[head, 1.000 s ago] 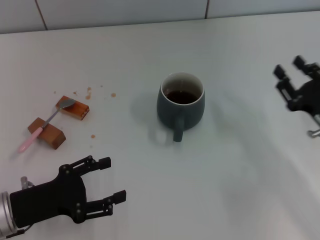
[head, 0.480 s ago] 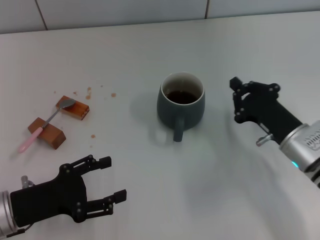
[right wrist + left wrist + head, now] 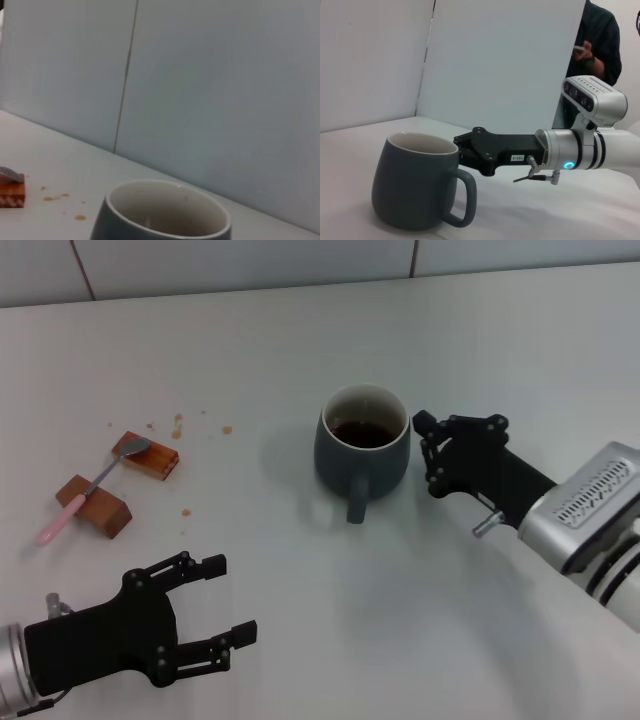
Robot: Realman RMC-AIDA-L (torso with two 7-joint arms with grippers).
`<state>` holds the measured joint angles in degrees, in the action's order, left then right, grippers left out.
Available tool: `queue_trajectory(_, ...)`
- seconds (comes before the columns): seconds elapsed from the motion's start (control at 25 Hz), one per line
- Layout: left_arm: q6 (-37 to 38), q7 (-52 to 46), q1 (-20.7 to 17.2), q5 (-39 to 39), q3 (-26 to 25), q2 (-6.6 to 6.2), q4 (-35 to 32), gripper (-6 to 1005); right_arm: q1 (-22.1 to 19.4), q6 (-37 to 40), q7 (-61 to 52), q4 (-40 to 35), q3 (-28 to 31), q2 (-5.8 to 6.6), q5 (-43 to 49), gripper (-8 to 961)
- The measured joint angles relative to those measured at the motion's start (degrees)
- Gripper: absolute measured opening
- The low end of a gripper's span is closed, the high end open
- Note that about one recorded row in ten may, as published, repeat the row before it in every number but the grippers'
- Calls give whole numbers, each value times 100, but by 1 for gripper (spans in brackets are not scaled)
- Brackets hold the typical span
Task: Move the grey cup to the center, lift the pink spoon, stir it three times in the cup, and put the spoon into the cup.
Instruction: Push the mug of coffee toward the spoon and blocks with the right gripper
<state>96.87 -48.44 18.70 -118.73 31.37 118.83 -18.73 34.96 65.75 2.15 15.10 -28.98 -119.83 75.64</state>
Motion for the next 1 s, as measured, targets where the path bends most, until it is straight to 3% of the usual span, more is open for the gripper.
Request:
queue_trajectory(0.52,23,2,20,0,0,-4,2,858,558,-532,-7,431,327,-5,180,5)
queue_trajectory(0.88,7,2,20,0,0,-9,2,858,631,-1195,-20,661,2087,-6,2179,9)
queue_trajectory(1.0,7,2,16,0,0,-9,2,858,602,-1255,8,689,2322,-6,2373,11)
